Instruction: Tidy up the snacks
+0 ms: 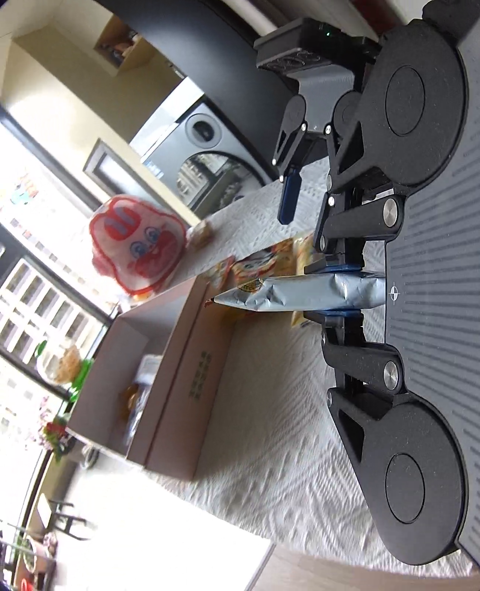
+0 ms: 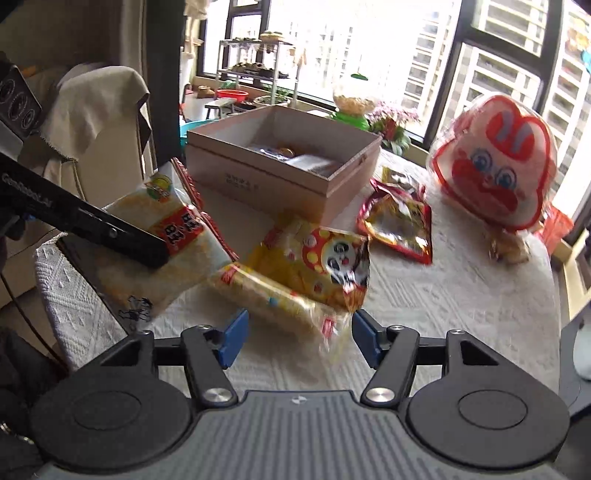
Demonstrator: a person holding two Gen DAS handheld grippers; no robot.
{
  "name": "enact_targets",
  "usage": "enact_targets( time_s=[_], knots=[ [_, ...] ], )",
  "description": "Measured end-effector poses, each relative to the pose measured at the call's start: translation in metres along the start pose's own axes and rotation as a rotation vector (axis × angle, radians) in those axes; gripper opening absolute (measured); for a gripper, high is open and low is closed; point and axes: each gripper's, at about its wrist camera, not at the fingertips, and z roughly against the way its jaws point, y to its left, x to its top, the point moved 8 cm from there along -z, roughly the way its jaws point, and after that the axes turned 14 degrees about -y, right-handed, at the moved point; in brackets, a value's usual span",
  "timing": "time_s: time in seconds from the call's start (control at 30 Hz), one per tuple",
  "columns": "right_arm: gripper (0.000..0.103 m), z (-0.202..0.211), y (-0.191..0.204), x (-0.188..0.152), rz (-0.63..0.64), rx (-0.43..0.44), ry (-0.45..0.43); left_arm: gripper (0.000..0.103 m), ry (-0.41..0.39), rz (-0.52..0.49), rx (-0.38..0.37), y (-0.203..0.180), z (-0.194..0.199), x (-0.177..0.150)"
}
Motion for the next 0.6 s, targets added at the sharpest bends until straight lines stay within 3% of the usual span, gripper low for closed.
enact_targets(
  time_s=[0.1, 0.2, 0.27, 0.37, 0.43, 0.6],
  knots=[
    [0.062, -0.033, 0.003, 0.004, -0.037, 0.129, 0.071, 0.021, -0.045, -0.004, 0.04, 0.008, 0.013, 0.012],
    [0.063, -0.052, 0.016, 0.0, -0.031, 0.199, 0.151, 0.021, -0.046, -0.026, 0.058, 0.009, 0.017, 0.017],
    [0.054, -0.054, 0.03, 0.001, 0.041, 0.188, 0.164, 0.021, -0.037, -0.049, 0.061, 0.009, 0.016, 0.017],
    [0.028, -0.047, 0.047, 0.005, 0.067, 0.208, 0.203, 0.021, -0.031, -0.097, 0.074, 0.002, 0.013, 0.016],
    [0.028, -0.039, 0.048, 0.008, 0.007, 0.22, 0.229, 0.021, -0.034, -0.122, 0.063, -0.006, 0.014, 0.016],
    [0.028, 0.005, 0.027, 0.044, -0.1, 0.197, 0.124, 0.021, -0.065, -0.177, 0.03, -0.027, 0.016, 0.025]
  ],
)
